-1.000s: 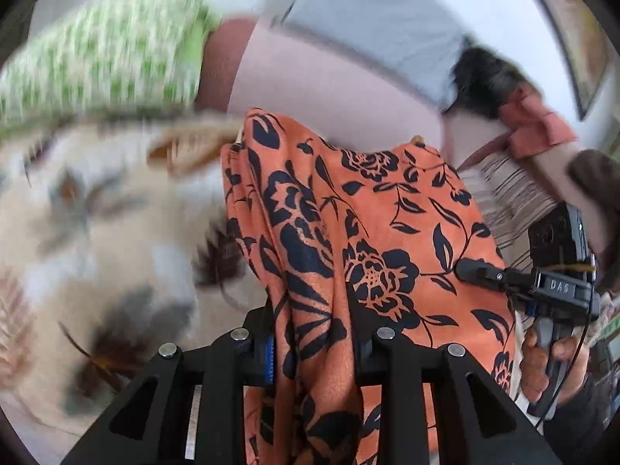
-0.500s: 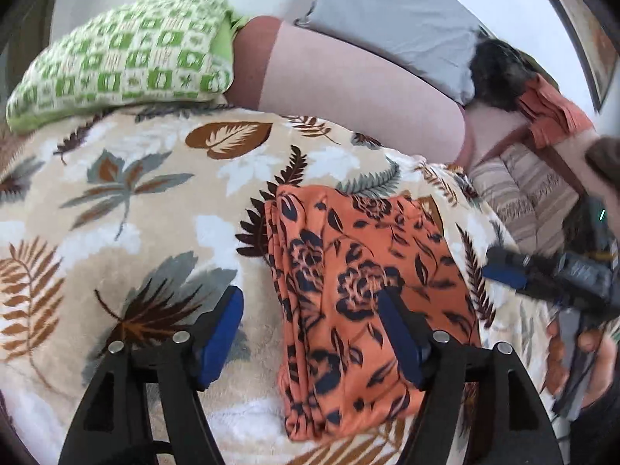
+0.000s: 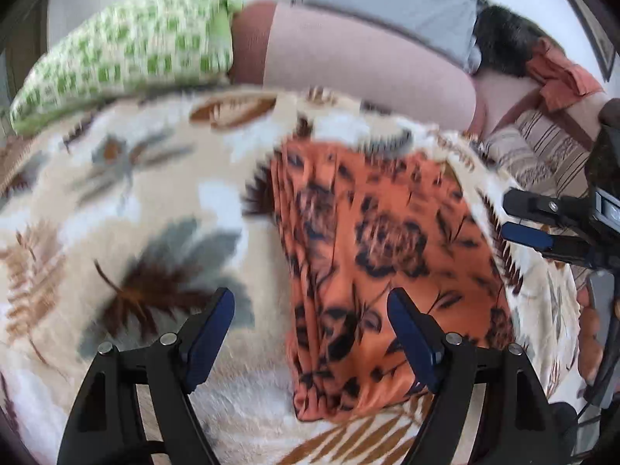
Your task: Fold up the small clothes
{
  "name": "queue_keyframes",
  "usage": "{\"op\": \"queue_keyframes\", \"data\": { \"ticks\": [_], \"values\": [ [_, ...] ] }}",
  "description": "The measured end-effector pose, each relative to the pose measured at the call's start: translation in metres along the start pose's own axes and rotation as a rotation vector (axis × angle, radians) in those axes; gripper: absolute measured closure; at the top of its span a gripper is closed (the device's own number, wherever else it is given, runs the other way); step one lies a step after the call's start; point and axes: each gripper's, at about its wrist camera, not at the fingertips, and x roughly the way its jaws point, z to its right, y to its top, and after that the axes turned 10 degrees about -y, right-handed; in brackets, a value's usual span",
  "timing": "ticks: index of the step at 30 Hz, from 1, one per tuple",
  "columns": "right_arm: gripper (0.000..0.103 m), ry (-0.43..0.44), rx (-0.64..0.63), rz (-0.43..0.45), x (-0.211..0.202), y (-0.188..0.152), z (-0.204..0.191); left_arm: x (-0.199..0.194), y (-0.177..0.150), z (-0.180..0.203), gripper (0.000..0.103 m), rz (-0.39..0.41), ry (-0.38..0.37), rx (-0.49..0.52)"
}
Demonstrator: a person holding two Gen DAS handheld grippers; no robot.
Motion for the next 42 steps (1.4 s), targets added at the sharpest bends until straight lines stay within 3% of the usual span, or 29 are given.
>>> {"op": "queue_keyframes", "data": {
  "ticks": [3,6,7,8,9,15,17,20,23,25,29,32,37,42],
  "values": [
    [0.021,0.01,0.011,0.036,0.004,0.02,0.003,0.002,0.003,0.008,0.021,0.011,-0.001,0.029],
    [0.02,0.004,0.068,0.046,0.032,0.041,0.022,0.031,-0.008,0.011,0.02,-0.074,-0.005,0.071],
    [0.015,0.001,0.086,0.027,0.046,0.044,0.031,0.049,-0.015,0.008,0.02,-0.137,0.027,0.081],
    [0.014,-0.005,0.118,-0.053,0.072,0.047,0.044,0.056,-0.021,0.007,0.02,-0.172,0.043,0.081],
    [0.014,-0.012,0.149,-0.103,0.087,0.046,0.053,0.059,-0.024,0.005,0.02,-0.178,0.034,0.073],
    [0.013,0.059,0.115,0.023,0.06,0.06,0.035,0.027,-0.02,0.009,0.02,-0.085,0.042,0.083],
    [0.013,0.049,0.092,0.016,0.073,0.067,0.033,0.014,-0.02,0.01,0.02,-0.058,0.039,0.077],
    [0.013,-0.022,0.131,-0.085,0.104,0.068,0.046,-0.001,-0.021,0.013,0.02,-0.044,0.048,0.066],
    [0.013,-0.009,0.103,0.01,0.055,0.059,0.026,-0.026,-0.024,0.019,0.016,0.009,0.104,0.075],
    [0.013,-0.045,0.036,0.073,0.019,0.045,0.007,-0.037,-0.025,0.024,0.015,0.037,0.138,0.066],
    [0.013,-0.185,-0.075,0.123,-0.05,-0.01,-0.023,-0.059,-0.029,0.04,0.015,0.044,0.203,0.076],
    [0.013,-0.23,-0.076,0.169,-0.092,-0.06,-0.031,-0.078,-0.036,0.054,0.015,0.054,0.243,0.101],
    [0.013,-0.303,-0.069,0.197,-0.128,-0.121,-0.036,-0.105,-0.048,0.071,0.014,0.073,0.268,0.098],
    [0.013,-0.347,-0.126,0.217,-0.149,-0.152,-0.05,-0.122,-0.055,0.084,0.014,0.073,0.275,0.088]
  ]
}}
